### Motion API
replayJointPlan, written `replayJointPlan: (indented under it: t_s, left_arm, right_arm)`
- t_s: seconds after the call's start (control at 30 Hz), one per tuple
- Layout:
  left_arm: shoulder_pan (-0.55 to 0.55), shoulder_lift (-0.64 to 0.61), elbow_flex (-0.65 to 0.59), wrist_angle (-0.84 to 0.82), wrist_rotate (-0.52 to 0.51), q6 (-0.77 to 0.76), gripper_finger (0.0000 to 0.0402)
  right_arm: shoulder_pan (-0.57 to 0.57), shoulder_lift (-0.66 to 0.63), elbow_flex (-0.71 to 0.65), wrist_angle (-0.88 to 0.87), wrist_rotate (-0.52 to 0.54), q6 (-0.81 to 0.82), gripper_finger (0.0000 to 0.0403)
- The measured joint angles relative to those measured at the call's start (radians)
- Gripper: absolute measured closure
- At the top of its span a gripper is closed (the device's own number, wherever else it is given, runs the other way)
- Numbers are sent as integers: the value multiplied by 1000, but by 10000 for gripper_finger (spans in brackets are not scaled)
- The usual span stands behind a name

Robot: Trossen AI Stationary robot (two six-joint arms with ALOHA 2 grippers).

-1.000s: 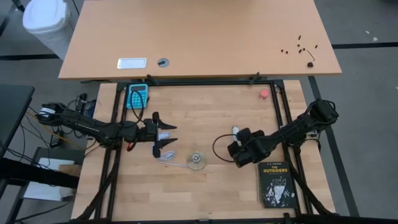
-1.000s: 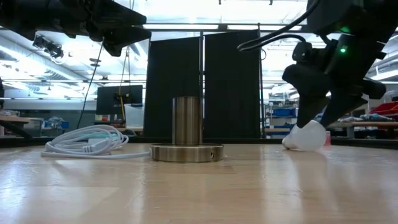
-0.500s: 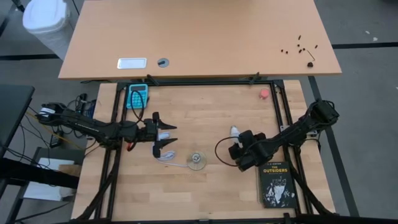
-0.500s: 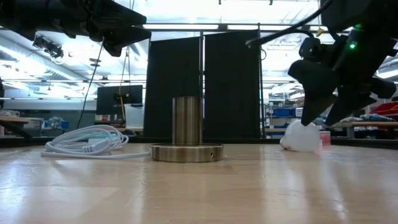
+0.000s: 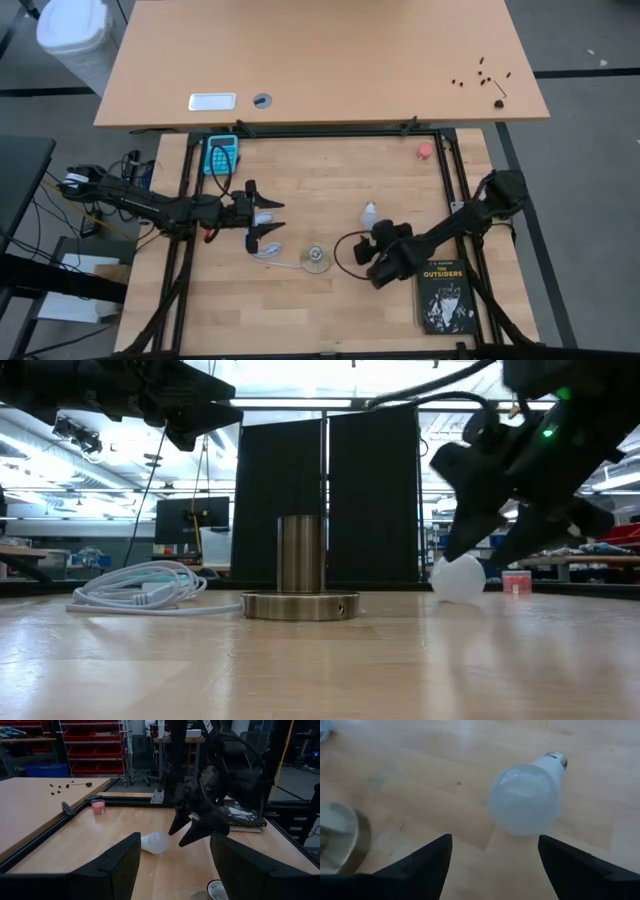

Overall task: Screw lightbulb
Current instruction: Insert the lightbulb into the lamp

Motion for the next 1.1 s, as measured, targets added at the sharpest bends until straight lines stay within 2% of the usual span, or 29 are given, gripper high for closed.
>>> replayJointPlan:
  t_s: [0.23, 0.5, 0.77, 0.87, 1.1]
  left_arm:
    - [0, 0, 0, 0, 0, 0, 156]
    - [0, 0, 0, 0, 1, -12, 156]
    - [0, 0, 0, -30, 1, -23, 156]
    - [0, 0, 0, -47, 1, -23, 156]
    - [0, 0, 0, -52, 1, -23, 156]
  right_arm:
    - [-16, 152, 143, -201, 60, 52, 95]
    - [-9, 194, 166, -231, 127, 119, 95]
    - [38, 192, 163, -507, 45, 340, 95]
    - [69, 182, 164, -524, 36, 398, 95]
    - [111, 176, 209, -526, 40, 387, 95]
